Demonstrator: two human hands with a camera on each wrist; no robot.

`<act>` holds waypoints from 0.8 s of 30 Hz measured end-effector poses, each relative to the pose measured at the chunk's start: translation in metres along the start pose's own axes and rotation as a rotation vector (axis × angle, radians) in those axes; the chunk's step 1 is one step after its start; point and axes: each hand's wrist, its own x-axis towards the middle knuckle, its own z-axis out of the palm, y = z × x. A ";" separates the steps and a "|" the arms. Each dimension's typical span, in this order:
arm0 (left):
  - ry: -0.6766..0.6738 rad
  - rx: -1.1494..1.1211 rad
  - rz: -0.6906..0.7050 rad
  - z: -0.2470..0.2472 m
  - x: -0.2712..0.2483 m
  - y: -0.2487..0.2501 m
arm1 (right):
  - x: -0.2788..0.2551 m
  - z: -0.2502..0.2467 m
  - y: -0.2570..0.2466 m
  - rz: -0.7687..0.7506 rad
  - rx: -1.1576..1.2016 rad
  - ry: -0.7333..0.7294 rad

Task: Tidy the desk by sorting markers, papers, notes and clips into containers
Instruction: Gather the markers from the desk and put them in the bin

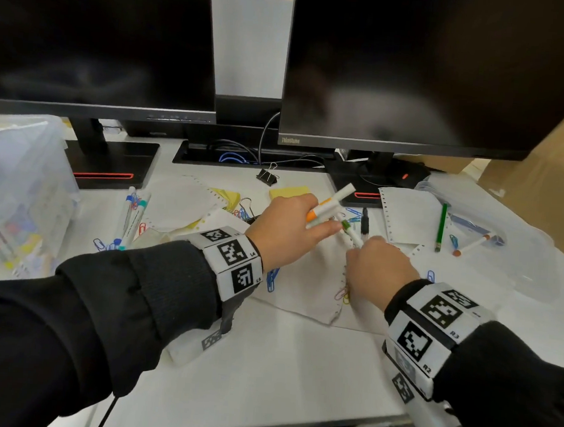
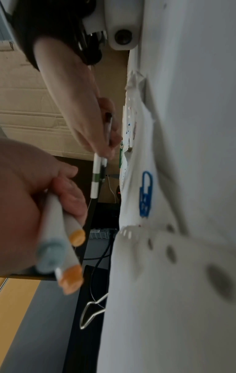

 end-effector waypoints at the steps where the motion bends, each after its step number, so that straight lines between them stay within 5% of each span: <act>1: 0.021 -0.003 -0.027 0.000 0.001 -0.001 | 0.000 0.000 -0.001 -0.026 0.092 0.062; 6: 0.003 -0.053 -0.080 0.000 0.003 -0.001 | 0.000 0.002 -0.008 -0.341 0.433 0.143; 12: 0.014 -0.157 0.032 0.001 0.002 0.000 | -0.006 -0.001 -0.009 -0.444 0.621 0.013; 19: 0.107 -0.071 0.037 0.002 0.005 0.002 | -0.002 0.002 -0.008 -0.453 0.430 -0.155; 22: 0.125 -0.004 -0.008 0.003 0.011 0.000 | 0.002 0.002 -0.002 -0.356 0.258 -0.064; 24: 0.135 0.061 -0.035 0.004 0.014 -0.001 | 0.004 -0.006 0.003 -0.286 0.296 0.154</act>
